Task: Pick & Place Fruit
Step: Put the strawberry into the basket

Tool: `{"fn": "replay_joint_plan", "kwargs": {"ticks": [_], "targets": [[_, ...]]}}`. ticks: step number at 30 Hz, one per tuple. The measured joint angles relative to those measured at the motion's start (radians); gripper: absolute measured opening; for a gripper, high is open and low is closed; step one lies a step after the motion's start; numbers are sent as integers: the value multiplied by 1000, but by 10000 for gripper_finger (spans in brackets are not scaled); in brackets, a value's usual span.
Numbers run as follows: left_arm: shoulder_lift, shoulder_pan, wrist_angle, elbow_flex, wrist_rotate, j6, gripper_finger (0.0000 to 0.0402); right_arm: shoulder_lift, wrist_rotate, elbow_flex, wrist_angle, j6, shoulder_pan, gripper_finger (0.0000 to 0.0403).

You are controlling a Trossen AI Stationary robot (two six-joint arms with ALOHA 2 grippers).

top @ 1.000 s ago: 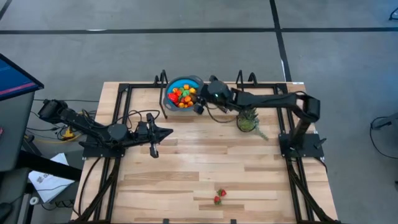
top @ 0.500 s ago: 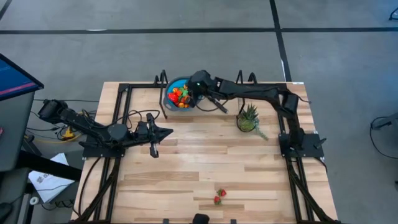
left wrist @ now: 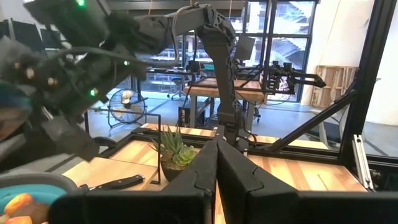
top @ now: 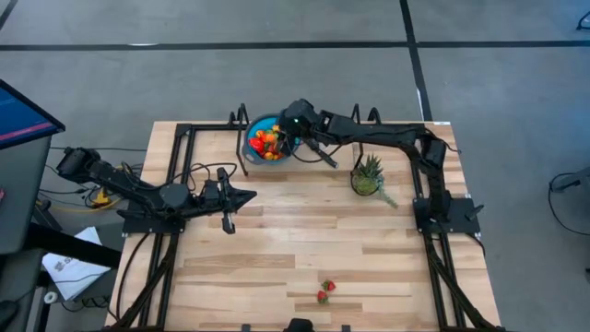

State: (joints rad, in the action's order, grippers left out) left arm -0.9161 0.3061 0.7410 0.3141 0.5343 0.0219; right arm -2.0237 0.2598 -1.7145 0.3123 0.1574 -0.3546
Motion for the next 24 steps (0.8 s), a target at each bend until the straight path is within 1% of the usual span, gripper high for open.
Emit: {"fn": "replay_joint_plan", "kwargs": {"ticks": [1,5,9,13,19,24], "targets": [[0,0,0,0,0,0,2,7,0,-2,0,0,0,235],[0,0,-1,0,0,0,2,59,-1,0,105,0,9,206],[0,-3,-1,0,0,0,2,117,-16,0,265,11,37,166],[0,-13,-1,0,0,0,2,179,-102,0,430,37,71,117],[0,-22,-1,0,0,0,2,231,-275,0,622,34,140,58],[0,-22,-1,0,0,0,2,234,-315,5,703,25,238,12]]}}
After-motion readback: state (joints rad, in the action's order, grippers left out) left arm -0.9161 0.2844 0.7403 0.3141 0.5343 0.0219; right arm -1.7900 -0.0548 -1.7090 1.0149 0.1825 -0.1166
